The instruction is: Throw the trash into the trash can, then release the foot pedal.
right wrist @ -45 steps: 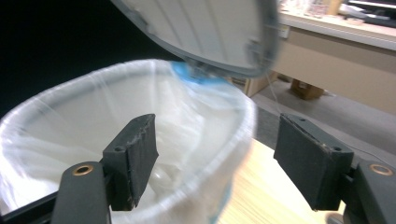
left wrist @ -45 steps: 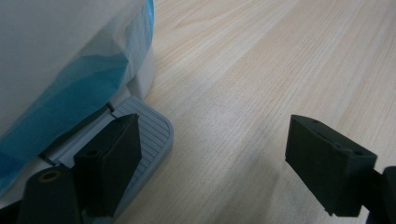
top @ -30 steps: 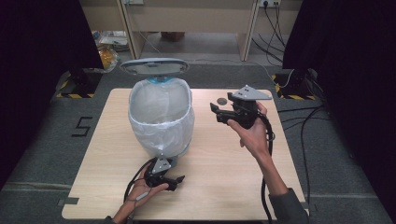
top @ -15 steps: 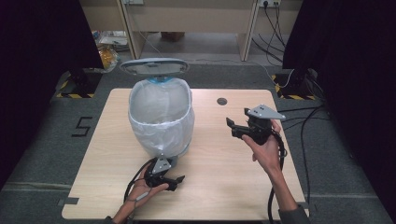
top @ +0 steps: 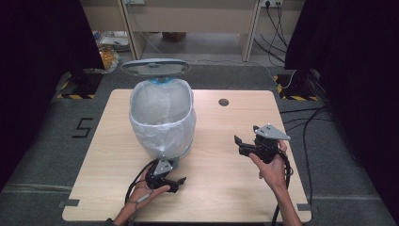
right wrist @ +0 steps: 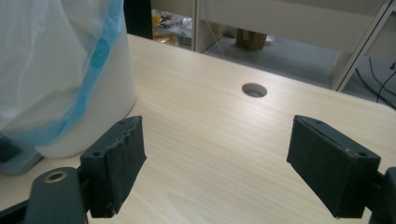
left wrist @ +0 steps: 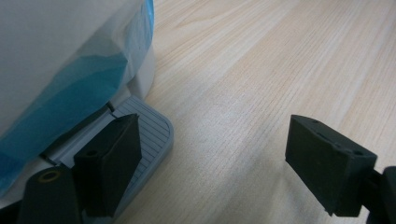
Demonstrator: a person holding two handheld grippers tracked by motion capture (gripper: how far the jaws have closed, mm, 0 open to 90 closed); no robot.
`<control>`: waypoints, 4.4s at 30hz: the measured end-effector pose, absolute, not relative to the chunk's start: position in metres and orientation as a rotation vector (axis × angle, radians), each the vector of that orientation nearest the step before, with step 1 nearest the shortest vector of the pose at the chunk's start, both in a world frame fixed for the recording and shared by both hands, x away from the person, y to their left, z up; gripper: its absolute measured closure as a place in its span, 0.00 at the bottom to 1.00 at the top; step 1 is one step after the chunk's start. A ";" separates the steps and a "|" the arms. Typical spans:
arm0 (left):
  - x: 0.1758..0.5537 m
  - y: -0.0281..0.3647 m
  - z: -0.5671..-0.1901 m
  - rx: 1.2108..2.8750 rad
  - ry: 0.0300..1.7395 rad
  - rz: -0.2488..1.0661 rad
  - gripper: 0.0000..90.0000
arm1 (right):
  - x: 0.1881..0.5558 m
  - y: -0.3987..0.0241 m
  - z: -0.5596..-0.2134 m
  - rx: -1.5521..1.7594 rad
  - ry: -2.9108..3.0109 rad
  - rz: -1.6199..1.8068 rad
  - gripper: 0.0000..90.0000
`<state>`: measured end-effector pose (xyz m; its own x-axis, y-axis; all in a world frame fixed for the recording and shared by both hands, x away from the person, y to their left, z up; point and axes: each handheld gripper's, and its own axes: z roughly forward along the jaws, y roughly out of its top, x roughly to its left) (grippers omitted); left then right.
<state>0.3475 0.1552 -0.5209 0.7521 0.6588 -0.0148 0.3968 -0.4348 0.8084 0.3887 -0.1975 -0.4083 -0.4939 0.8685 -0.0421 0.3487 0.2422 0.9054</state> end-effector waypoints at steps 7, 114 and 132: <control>0.348 0.156 -0.521 2.079 0.793 0.378 0.20 | 0.381 -0.195 -0.430 1.116 1.995 1.210 0.21; 0.342 0.158 -0.507 2.044 0.791 0.400 0.19 | 0.350 -0.225 -0.517 1.321 2.197 0.931 0.15; 0.340 0.167 -0.492 1.996 0.783 0.378 0.20 | 0.350 -0.225 -0.517 1.320 2.197 0.933 0.15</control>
